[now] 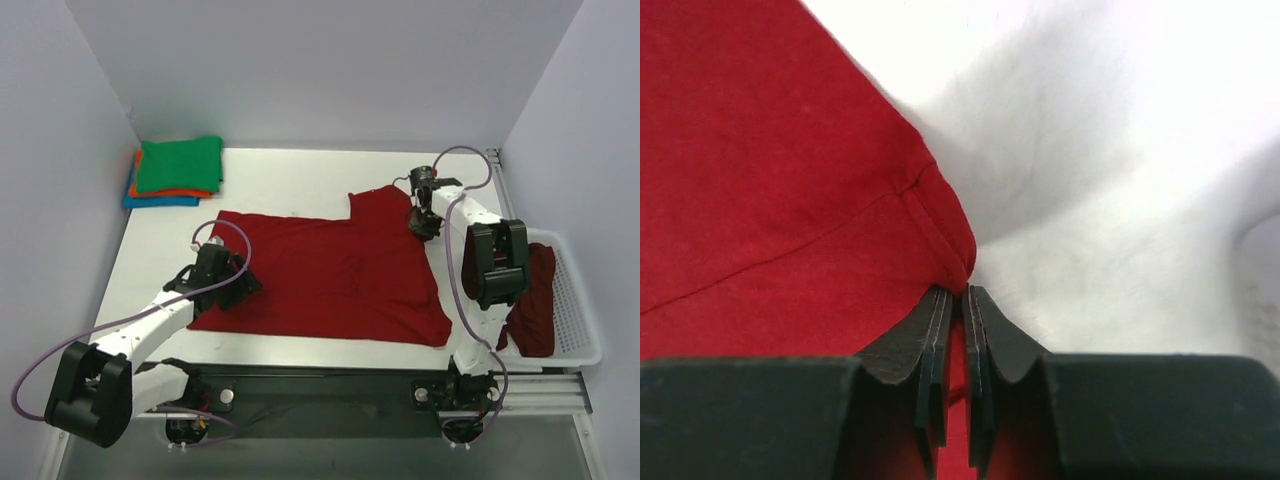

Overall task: Fold and stack the t-shirts
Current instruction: Fold the flattened tshirt in 1/3 of the way

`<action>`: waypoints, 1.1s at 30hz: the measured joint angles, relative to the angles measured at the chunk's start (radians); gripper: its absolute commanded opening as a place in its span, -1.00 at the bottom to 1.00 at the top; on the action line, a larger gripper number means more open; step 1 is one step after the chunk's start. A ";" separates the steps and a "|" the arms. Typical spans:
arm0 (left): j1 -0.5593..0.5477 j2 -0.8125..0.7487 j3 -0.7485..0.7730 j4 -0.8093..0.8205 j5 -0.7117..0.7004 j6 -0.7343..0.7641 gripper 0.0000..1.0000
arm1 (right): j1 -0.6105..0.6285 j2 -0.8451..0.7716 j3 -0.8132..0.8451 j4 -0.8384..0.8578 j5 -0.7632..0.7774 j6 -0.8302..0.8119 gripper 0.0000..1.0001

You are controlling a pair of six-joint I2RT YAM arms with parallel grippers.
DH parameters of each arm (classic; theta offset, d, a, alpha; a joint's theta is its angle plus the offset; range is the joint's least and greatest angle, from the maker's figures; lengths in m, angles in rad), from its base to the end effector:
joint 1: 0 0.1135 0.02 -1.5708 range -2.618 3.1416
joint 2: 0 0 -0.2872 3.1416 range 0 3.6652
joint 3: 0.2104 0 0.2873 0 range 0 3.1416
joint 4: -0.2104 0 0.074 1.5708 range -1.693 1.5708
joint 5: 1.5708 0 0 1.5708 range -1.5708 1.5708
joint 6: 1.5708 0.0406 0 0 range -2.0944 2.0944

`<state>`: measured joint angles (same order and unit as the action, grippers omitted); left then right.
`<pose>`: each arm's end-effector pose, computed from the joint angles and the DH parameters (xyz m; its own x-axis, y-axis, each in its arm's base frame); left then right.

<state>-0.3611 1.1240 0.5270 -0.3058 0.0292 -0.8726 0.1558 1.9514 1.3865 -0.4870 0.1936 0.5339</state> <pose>0.2175 -0.0834 0.1742 -0.7556 -0.5331 -0.3806 -0.3247 0.8095 -0.4892 0.4483 0.0625 0.1816 -0.7680 0.3849 -0.5119 0.3866 0.9158 0.1086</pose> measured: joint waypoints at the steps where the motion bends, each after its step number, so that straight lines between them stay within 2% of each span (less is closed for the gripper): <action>1: 0.002 0.009 0.000 -0.001 -0.007 -0.003 0.47 | 0.004 0.007 0.022 -0.011 0.018 -0.013 -0.87; 4: 0.005 0.030 0.000 -0.002 -0.021 -0.006 0.47 | 0.014 0.035 0.081 -0.029 0.075 -0.060 -0.81; 7: 0.010 0.050 0.000 -0.002 -0.027 -0.006 0.47 | 0.024 0.061 0.117 -0.044 0.124 -0.103 -0.39; 8: 0.010 0.057 0.000 -0.002 -0.029 -0.006 0.47 | 0.027 0.069 0.126 -0.053 0.142 -0.117 -0.16; 11: 0.013 0.081 0.000 -0.001 -0.033 -0.006 0.47 | 0.031 0.074 0.128 -0.074 0.173 -0.139 0.04; 15: 0.032 0.090 0.000 0.008 -0.027 -0.014 0.45 | 0.029 0.057 0.125 -0.090 0.172 -0.140 0.06; 19: 0.080 0.104 0.003 0.019 -0.016 -0.036 0.43 | 0.014 -0.032 0.084 -0.095 0.130 -0.111 0.06; 22: 0.111 0.109 0.004 0.020 -0.016 -0.055 0.43 | -0.011 -0.137 0.013 -0.082 0.078 -0.077 0.04; 26: 0.177 0.110 0.004 0.021 -0.017 -0.076 0.43 | -0.093 -0.247 -0.146 -0.011 -0.068 -0.042 0.01; 28: 0.199 0.108 0.003 0.019 -0.023 -0.085 0.43 | -0.135 -0.264 -0.220 0.031 -0.150 -0.031 -0.09; 29: 0.206 0.104 0.001 0.018 -0.029 -0.087 0.43 | -0.150 -0.264 -0.249 0.049 -0.193 -0.025 -0.26; 33: 0.234 0.076 -0.014 0.008 -0.057 -0.090 0.43 | -0.144 -0.262 -0.323 0.103 -0.298 0.009 -0.42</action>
<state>-0.1268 1.1999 0.5125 -0.2981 -0.0277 -0.9623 0.0120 1.6897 1.0630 -0.3836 -0.1047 0.5430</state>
